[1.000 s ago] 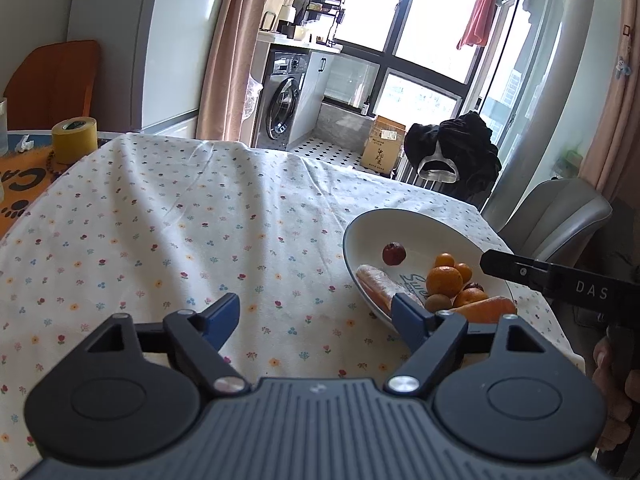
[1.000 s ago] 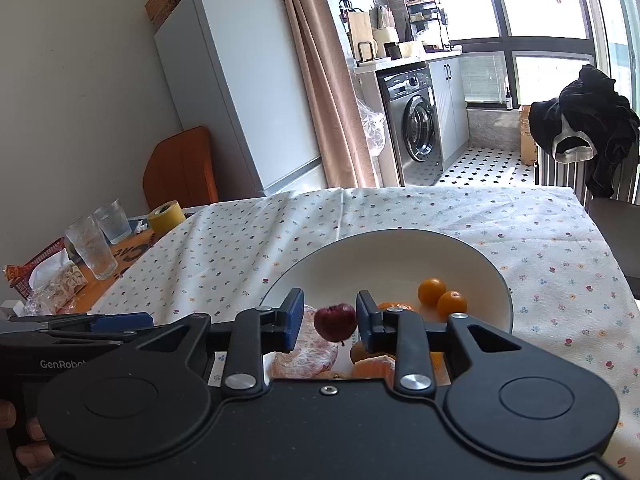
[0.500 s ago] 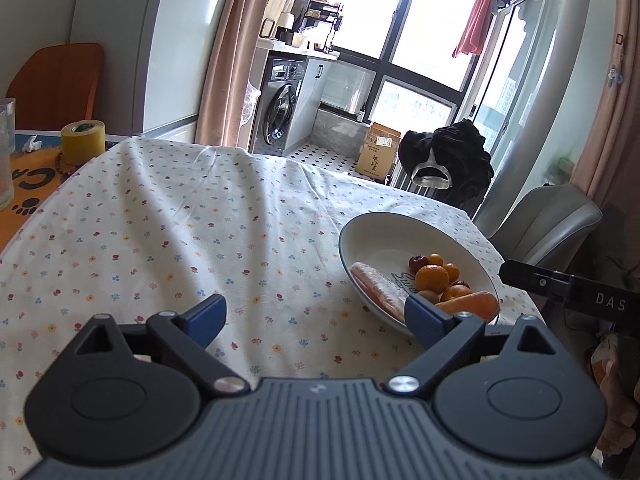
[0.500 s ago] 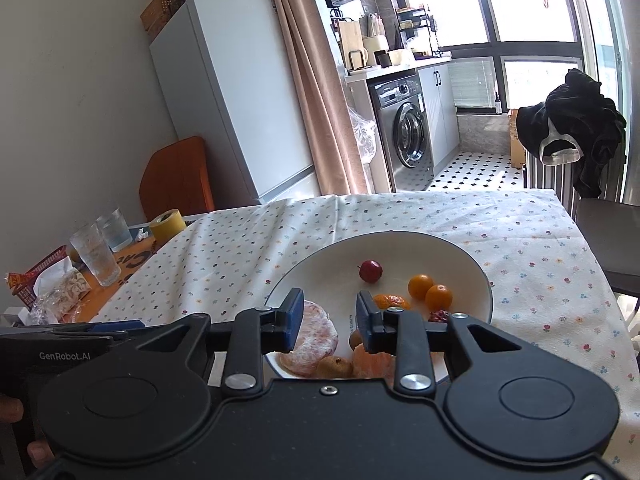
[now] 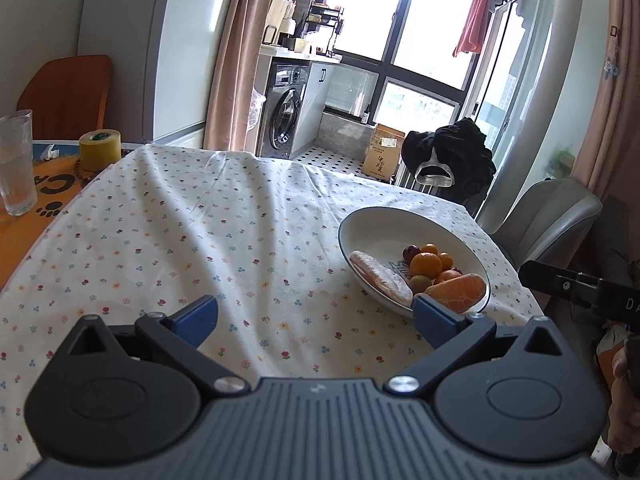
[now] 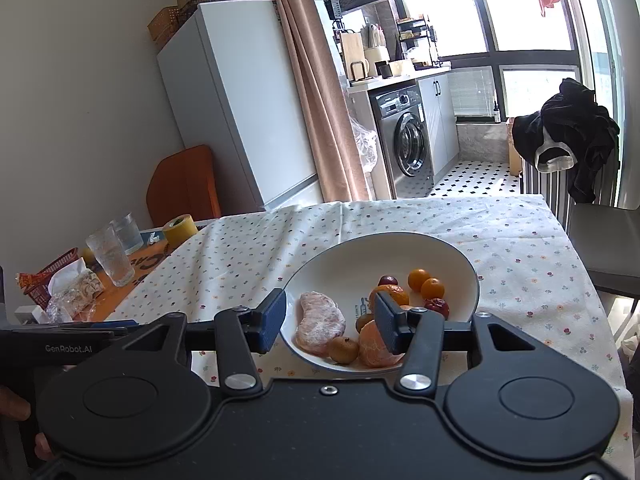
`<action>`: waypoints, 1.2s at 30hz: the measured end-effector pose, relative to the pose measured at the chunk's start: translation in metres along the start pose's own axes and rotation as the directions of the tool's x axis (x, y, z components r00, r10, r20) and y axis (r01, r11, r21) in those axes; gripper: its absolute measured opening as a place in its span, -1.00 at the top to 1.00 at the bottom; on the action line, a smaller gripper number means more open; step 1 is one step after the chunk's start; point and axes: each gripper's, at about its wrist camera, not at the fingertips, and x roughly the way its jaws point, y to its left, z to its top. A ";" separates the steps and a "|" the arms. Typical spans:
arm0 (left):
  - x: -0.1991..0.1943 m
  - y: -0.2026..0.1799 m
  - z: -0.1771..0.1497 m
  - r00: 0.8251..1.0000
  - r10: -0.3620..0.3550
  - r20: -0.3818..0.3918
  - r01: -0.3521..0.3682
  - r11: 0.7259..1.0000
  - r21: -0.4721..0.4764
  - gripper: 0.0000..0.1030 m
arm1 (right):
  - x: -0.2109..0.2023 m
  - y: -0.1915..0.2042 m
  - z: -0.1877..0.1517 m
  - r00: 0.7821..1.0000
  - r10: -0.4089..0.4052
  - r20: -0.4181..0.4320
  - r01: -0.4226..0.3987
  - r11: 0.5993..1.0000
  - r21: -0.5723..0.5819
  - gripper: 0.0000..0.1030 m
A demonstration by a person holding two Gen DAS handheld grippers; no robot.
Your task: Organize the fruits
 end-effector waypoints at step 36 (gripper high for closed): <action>-0.077 0.020 -0.018 0.999 0.024 0.029 -0.026 0.996 0.086 -1.00 | -0.086 0.030 -0.014 0.997 0.065 -0.029 -0.065 0.998 0.001 -1.00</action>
